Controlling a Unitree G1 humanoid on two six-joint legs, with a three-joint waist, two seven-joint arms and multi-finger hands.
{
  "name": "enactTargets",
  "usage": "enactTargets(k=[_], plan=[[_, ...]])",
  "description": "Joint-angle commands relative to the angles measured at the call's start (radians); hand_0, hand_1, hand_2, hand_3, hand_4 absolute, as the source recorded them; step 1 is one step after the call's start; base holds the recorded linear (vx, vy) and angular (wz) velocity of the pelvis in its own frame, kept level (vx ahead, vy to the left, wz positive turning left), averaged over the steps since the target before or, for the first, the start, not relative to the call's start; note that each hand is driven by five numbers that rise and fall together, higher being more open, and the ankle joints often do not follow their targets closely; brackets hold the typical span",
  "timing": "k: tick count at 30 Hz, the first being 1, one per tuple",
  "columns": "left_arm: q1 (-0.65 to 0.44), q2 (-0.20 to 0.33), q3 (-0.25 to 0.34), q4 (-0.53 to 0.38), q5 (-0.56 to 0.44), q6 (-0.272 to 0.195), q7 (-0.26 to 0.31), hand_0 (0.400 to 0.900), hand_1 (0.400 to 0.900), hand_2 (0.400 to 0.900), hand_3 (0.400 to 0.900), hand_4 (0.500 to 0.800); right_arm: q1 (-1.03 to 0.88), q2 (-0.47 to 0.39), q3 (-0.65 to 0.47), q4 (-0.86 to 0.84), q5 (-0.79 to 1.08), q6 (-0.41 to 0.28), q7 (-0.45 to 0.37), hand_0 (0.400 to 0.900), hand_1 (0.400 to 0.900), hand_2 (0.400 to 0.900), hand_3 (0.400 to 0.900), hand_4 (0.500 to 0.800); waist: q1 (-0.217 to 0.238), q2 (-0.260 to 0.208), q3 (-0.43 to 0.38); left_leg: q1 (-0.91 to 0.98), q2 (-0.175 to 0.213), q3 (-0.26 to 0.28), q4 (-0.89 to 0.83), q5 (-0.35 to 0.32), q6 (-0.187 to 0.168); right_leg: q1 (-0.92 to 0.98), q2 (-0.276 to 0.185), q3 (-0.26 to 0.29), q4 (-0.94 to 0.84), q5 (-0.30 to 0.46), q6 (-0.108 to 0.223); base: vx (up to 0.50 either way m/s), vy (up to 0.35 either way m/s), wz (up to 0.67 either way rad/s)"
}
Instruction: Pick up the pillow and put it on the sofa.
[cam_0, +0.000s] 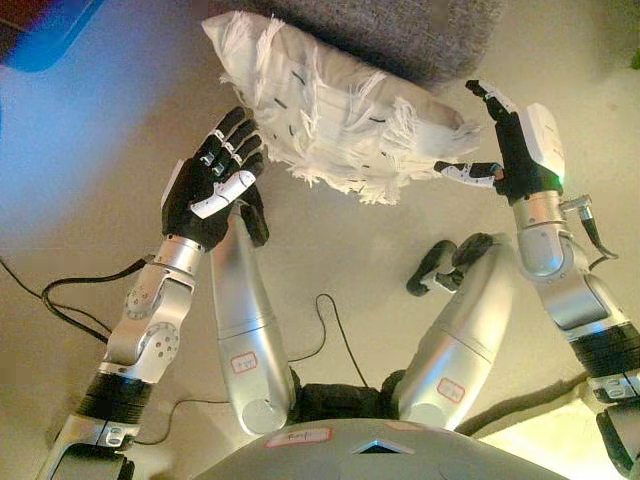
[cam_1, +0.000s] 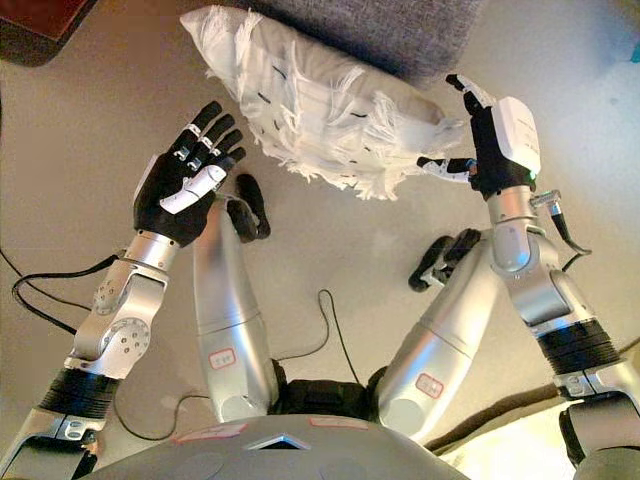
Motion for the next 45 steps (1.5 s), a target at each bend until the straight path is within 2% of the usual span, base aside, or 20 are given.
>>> enactTargets(k=[1,4,12,18,24,30,37,41,45], plan=[[-0.024,0.009,0.044,-0.085,-0.075,-0.078,-0.036,0.9,0.9,0.9,0.9,0.8,-0.124,-0.024,-0.029,0.028,-0.082,0.005,-0.069,0.9,0.9,0.9,0.9,0.8,0.028,0.012,-0.003,0.031,0.041,-0.064,0.196,-0.275,0.021,-0.1,0.034,0.052,0.02,0.054,-0.018,0.05,0.02,0.14],[-0.024,0.01,0.036,-0.089,-0.084,-0.061,-0.05,0.9,0.9,0.9,0.9,0.8,-0.159,-0.029,-0.001,0.092,-0.141,0.04,-0.092,0.9,0.9,0.9,0.9,0.8,0.039,0.015,-0.003,0.013,0.028,-0.09,0.232,-0.287,0.019,-0.127,0.033,0.077,0.059,0.044,-0.021,0.06,0.005,0.15],[-0.001,0.011,0.03,-0.101,-0.1,-0.016,-0.095,0.9,0.9,0.9,0.9,0.8,-0.241,-0.006,0.032,0.202,-0.221,0.058,-0.103,0.9,0.9,0.9,0.9,0.8,0.07,0.019,-0.003,0.003,0.008,-0.125,0.271,-0.285,0.025,-0.141,0.008,0.09,0.074,0.073,-0.03,0.06,-0.029,0.15],[0.024,0.014,0.036,-0.112,-0.112,0.01,-0.103,0.9,0.9,0.9,0.9,0.8,-0.278,0.018,0.05,0.216,-0.228,0.075,-0.039,0.9,0.9,0.9,0.9,0.8,0.086,0.026,-0.003,-0.008,0.008,-0.156,0.34,-0.302,0.02,-0.152,-0.004,0.126,0.123,0.078,-0.035,0.06,0.013,0.05],[0.021,0.008,0.032,-0.116,-0.118,0.05,-0.105,0.9,0.9,0.9,0.9,0.8,-0.311,0.057,0.064,0.226,-0.16,0.054,0.047,0.9,0.9,0.9,0.9,0.8,0.103,0.027,-0.003,-0.019,0.011,-0.173,0.368,-0.308,0.023,-0.157,-0.018,0.139,0.136,0.083,-0.039,0.04,0.001,0.03],[0.028,0.0,0.024,-0.117,-0.11,0.07,-0.109,0.9,0.9,0.9,0.9,0.8,-0.314,0.077,0.08,0.208,-0.117,0.035,0.122,0.9,0.9,0.9,0.9,0.8,0.111,0.028,-0.003,-0.024,0.02,-0.183,0.384,-0.308,0.023,-0.153,-0.038,0.152,0.143,0.089,-0.042,0.04,-0.003,0.03],[0.04,-0.011,0.021,-0.116,-0.108,0.093,-0.11,0.9,0.9,0.9,0.9,0.8,-0.31,0.092,0.098,0.191,-0.09,0.016,0.159,0.9,0.9,0.9,0.9,0.8,0.116,0.029,-0.003,-0.016,0.034,-0.194,0.41,-0.311,0.02,-0.133,-0.058,0.164,0.155,0.092,-0.049,0.04,-0.01,-0.01],[0.043,-0.014,0.019,-0.121,-0.106,0.105,-0.108,0.9,0.9,0.9,0.9,0.8,-0.307,0.099,0.104,0.186,-0.063,-0.005,0.211,0.9,0.9,0.9,0.9,0.8,0.118,0.029,-0.003,-0.008,0.037,-0.196,0.417,-0.311,0.018,-0.12,-0.062,0.162,0.159,0.093,-0.049,0.04,-0.004,-0.04],[0.045,-0.014,0.015,-0.122,-0.102,0.111,-0.099,0.9,0.9,0.9,0.9,0.8,-0.301,0.098,0.111,0.174,-0.056,0.007,0.223,0.9,0.9,0.9,0.9,0.8,0.119,0.029,-0.003,-0.003,0.039,-0.2,0.417,-0.306,0.016,-0.113,-0.066,0.162,0.156,0.098,-0.05,0.0,0.0,0.0]])
